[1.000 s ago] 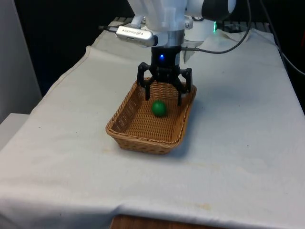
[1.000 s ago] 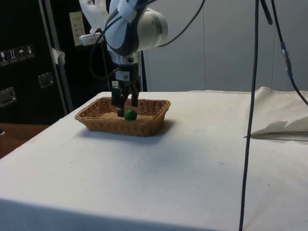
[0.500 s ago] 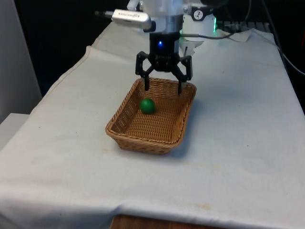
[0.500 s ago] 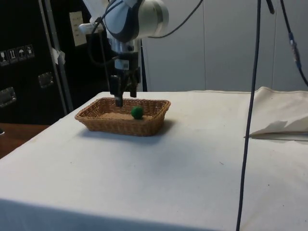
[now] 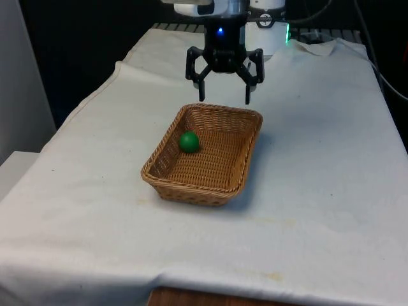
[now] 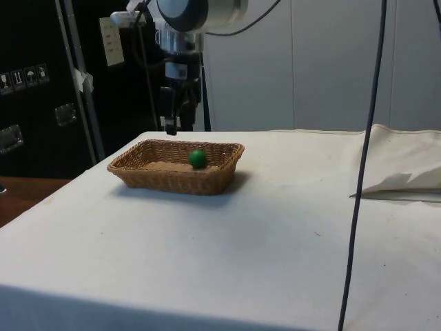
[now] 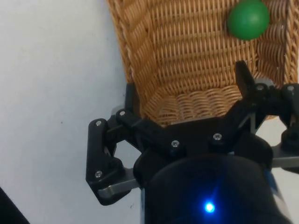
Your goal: Pick up the ball and place it into the basket.
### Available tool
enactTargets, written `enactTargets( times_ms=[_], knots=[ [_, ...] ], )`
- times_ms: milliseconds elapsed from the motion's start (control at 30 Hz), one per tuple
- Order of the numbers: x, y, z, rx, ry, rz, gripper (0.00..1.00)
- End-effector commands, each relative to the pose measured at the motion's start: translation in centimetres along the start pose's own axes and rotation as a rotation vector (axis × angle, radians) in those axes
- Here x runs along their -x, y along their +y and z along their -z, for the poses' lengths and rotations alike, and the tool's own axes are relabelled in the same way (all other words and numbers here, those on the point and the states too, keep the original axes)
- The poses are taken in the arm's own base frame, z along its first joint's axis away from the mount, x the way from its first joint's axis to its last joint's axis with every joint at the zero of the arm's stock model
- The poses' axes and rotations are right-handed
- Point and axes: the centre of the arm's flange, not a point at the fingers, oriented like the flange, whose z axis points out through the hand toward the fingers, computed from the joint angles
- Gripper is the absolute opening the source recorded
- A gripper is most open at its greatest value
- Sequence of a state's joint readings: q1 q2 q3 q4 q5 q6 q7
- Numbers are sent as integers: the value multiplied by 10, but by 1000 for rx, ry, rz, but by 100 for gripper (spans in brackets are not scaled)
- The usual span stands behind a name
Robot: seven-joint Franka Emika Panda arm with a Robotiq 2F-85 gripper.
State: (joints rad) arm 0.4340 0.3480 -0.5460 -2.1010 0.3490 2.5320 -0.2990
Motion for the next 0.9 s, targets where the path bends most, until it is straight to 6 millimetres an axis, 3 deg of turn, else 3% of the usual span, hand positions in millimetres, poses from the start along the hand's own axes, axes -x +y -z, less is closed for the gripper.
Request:
enactTargets(
  times_ms=[0, 867],
  knots=[
    [2, -3, 1, 8, -2, 9, 100],
    [24, -34, 34, -9, -14, 153, 100]
  ],
)
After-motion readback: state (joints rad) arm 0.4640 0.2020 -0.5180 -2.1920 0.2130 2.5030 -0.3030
